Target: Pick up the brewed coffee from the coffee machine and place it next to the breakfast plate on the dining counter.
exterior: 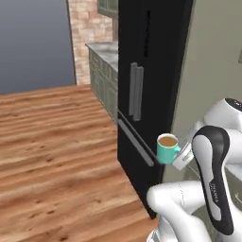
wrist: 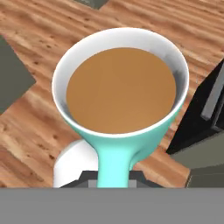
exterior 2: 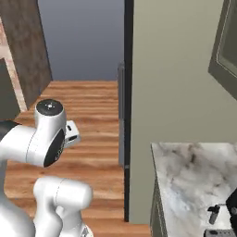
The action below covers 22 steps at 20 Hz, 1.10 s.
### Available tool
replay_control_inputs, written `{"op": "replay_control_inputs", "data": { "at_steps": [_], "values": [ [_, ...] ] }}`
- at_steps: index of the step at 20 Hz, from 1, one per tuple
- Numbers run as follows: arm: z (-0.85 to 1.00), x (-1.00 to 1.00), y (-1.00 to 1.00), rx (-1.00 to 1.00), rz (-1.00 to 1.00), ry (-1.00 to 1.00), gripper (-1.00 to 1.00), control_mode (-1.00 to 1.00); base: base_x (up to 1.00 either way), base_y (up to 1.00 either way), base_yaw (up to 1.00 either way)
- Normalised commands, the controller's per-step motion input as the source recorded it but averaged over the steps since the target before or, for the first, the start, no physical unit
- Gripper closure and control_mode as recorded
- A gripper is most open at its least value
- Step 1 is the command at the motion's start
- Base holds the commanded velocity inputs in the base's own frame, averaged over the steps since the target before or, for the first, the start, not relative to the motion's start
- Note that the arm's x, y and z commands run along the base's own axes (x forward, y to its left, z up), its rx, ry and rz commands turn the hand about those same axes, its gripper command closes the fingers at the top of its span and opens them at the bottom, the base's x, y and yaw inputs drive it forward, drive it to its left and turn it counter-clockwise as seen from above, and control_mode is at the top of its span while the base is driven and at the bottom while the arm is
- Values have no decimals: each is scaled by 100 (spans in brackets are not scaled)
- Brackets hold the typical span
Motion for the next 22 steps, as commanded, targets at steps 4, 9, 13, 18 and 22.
{"op": "replay_control_inputs", "data": {
  "at_steps": [4,9,13,18,22],
  "values": [
    [0,0,0,0,0,0,100,100,-2,23,84],
    [0,0,0,0,0,0,100,100,11,38,76],
    [0,0,0,0,0,0,100,100,27,48,69],
    [0,0,0,0,0,0,100,100,34,44,68],
    [0,0,0,0,0,0,100,100,27,66,69]
  ]
}}
